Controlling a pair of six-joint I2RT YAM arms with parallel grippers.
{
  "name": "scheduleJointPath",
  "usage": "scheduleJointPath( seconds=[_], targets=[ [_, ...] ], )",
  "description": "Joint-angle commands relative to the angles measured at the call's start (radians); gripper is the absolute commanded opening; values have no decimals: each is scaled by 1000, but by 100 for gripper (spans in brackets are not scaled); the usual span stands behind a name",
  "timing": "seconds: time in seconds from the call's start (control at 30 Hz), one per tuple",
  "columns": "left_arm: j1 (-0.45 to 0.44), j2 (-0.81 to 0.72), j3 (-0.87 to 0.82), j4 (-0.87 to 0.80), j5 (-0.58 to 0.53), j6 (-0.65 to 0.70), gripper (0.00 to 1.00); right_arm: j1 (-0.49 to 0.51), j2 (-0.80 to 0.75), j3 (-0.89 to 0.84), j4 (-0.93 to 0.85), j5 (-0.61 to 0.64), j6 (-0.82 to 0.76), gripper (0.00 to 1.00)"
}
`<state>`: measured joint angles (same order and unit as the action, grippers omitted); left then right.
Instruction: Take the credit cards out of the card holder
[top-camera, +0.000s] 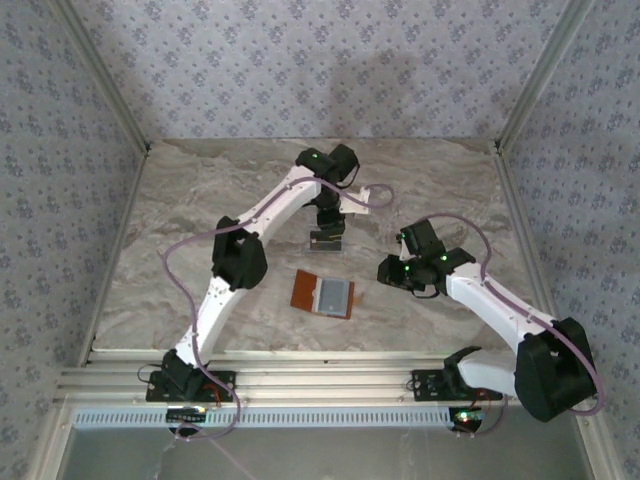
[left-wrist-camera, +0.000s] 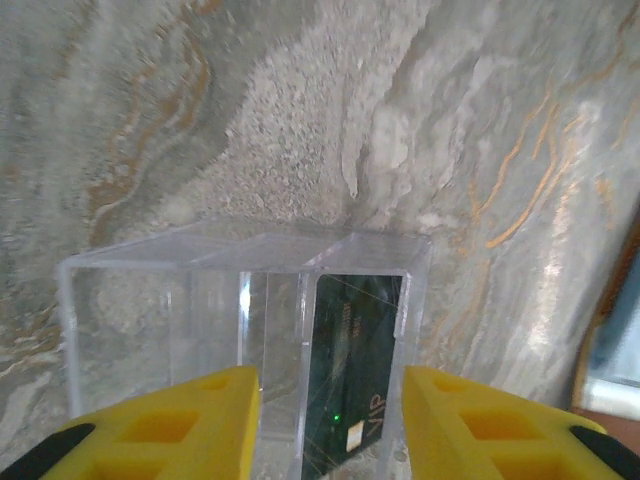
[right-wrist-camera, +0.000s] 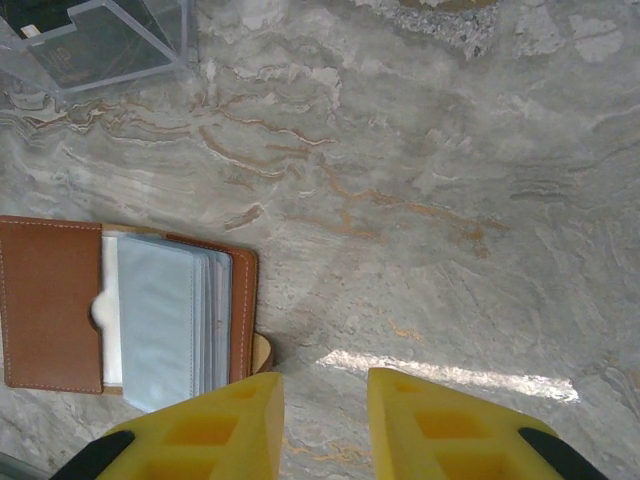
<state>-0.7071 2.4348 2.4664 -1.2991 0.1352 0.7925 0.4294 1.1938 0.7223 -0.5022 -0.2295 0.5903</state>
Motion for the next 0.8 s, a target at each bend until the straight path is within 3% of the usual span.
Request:
scheduleJointPath(
  seconds=[0.0, 0.2, 0.4, 0.53, 0.77],
  targets=[
    [7, -142, -81, 87, 75, -128, 42, -1, 12, 12, 14, -34, 13, 30],
    [9, -339, -350, 336, 161, -391, 41, 27, 59, 33, 26, -66, 14, 32],
    [11, -519, -658, 614, 181, -769, 41, 74, 143, 69, 30, -70, 12, 36],
    [16, -604, -825, 771, 256, -1010, 40, 100, 206, 90, 39, -85, 8, 37],
    [14, -725, -1061, 906, 164, -1371, 40, 147, 281, 124, 29, -90, 6, 37]
  ],
)
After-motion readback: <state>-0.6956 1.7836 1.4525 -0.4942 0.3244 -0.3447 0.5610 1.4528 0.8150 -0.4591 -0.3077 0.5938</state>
